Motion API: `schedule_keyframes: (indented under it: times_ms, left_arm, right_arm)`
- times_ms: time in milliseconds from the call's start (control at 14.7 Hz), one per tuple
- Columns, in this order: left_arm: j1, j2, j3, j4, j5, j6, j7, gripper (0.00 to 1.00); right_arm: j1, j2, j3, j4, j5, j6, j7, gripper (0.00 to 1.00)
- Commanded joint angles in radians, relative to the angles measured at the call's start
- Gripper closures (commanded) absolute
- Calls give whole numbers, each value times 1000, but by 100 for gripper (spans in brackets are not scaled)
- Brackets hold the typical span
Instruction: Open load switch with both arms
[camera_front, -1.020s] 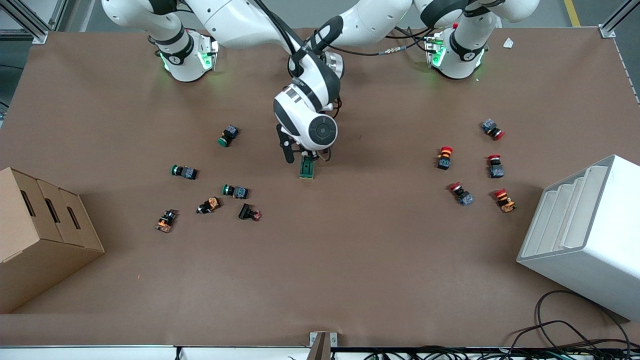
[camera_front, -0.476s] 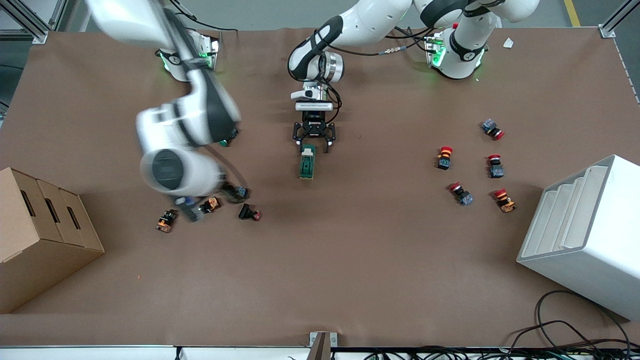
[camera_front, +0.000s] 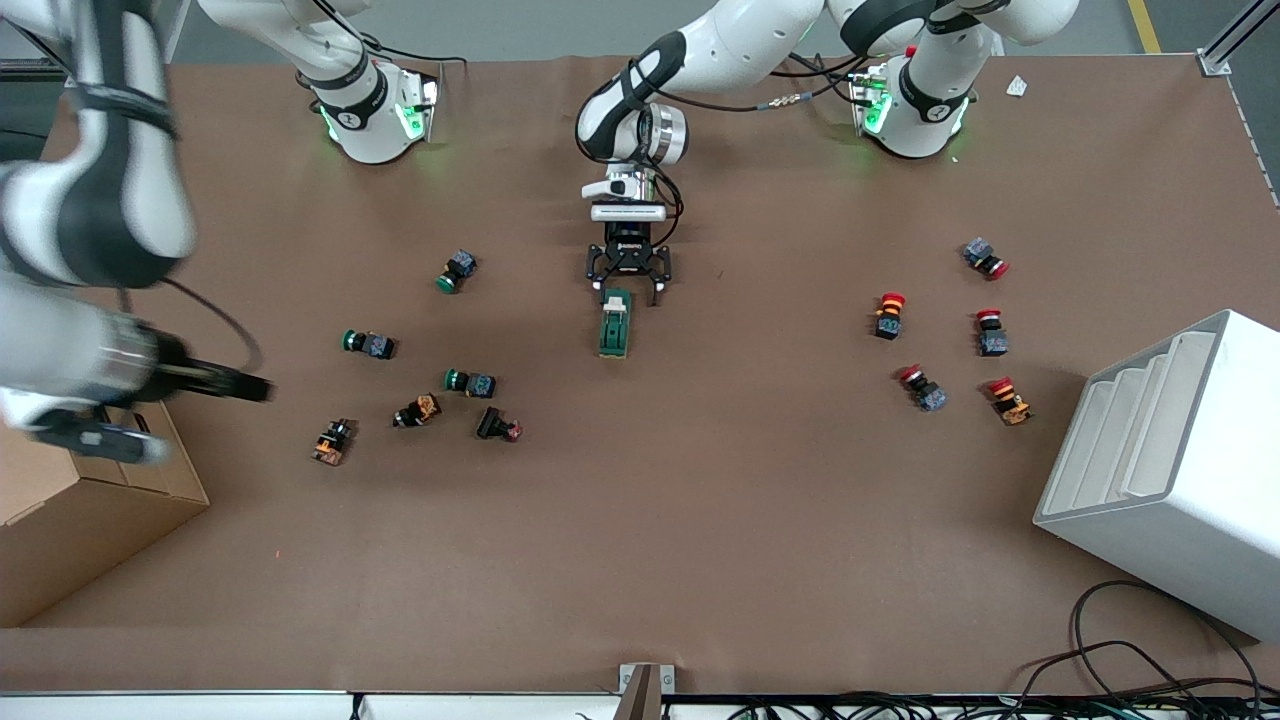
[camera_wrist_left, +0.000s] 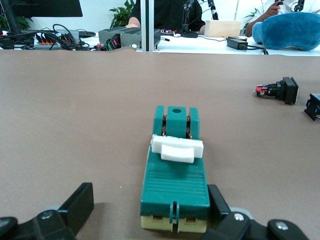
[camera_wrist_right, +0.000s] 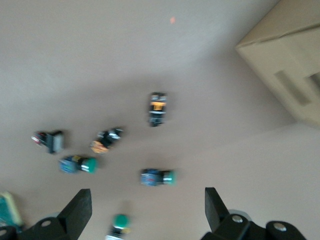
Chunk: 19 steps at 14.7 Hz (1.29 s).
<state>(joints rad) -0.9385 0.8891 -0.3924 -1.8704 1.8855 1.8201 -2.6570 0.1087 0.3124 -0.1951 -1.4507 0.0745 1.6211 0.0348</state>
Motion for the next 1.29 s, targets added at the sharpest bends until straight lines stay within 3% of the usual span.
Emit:
schedule_keyframes:
  times_ms: [0,136,340,680,816,1088,1224]
  left_arm:
    - [0,37,-2,2,-6,24,-41,1]
    - [1,34,-2,4,-6,24,-41,1]
    - [4,33,-3,5,-6,24,-35,1]
    - [10,-7,-16,28,-46,27,52,2]
    - [12,-33,-20,45,-112,36,113,3]
    - [23,-84,-31,94,-270,62,259,3]
    - [79,-110,-93,141,-359,65,355,3]
  right_arm:
    - [-96,-91,22,-33,-51,-56,-150,0]
    - [-133,-125,22,-16,-50,-81,-153,0]
    - [-146,-116,23,119,-51,-163,-150,0]
    - [-147,-128,25,139,-33,-219,-147,0]
    - [-144,-151,32,139,-36,-292,-151,0]
    - [-127,-205,33,122,-47,-305,-153,0]
    - [-121,-243,33,80,-47,-297,-153,0]
